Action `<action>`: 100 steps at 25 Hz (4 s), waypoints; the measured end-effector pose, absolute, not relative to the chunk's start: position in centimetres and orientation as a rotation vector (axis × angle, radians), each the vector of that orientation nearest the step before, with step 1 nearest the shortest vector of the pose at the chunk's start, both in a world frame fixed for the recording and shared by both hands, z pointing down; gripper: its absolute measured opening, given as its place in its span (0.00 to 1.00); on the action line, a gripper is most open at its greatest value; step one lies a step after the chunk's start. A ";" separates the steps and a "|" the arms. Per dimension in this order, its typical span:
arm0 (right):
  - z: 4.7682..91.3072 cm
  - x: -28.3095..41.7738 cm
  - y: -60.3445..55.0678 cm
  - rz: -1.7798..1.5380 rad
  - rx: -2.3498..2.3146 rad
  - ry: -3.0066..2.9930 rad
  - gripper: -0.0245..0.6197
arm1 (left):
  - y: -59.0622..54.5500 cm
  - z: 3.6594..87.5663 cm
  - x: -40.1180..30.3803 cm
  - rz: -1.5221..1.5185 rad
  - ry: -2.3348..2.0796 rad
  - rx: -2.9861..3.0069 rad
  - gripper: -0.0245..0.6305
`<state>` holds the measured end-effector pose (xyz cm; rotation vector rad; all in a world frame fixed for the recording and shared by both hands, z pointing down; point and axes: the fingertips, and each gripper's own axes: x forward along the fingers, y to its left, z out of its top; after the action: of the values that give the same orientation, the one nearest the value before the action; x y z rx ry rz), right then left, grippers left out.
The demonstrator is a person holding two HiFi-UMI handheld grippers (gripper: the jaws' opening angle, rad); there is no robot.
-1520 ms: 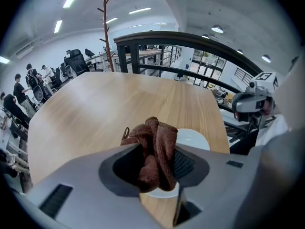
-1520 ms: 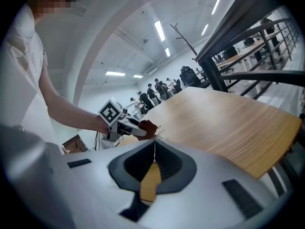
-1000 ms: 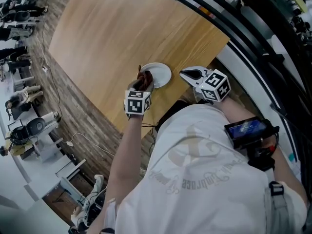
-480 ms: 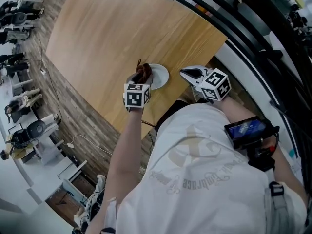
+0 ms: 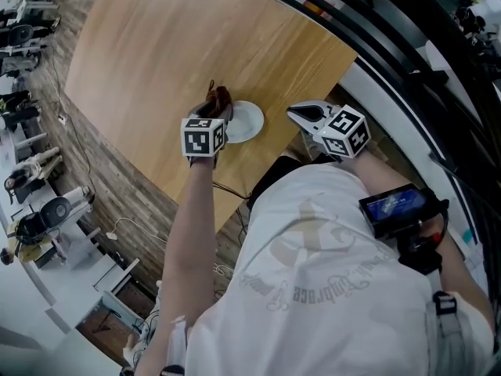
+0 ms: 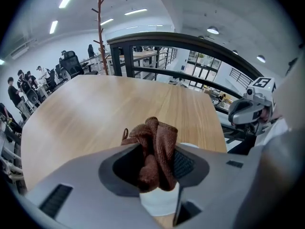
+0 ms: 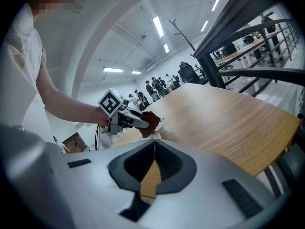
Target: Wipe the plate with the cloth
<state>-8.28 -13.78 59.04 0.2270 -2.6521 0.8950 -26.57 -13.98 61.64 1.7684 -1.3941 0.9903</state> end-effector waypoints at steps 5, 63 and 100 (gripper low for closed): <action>59.4 -8.8 -13.3 0.893 0.212 -2.652 0.06 | -12.7 62.8 -24.7 1.043 -1.292 1.805 0.30; 59.4 -9.1 -13.3 0.907 0.223 -2.642 0.06 | -9.4 62.7 -16.0 0.950 -1.078 1.919 0.30; 46.0 -20.4 -5.0 0.440 0.018 -2.789 0.06 | 4.8 49.2 -31.6 0.162 -1.841 1.912 0.30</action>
<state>-20.36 -5.05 46.00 0.0177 -2.7894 0.4405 -31.56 4.81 49.19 1.9121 -1.8413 0.1618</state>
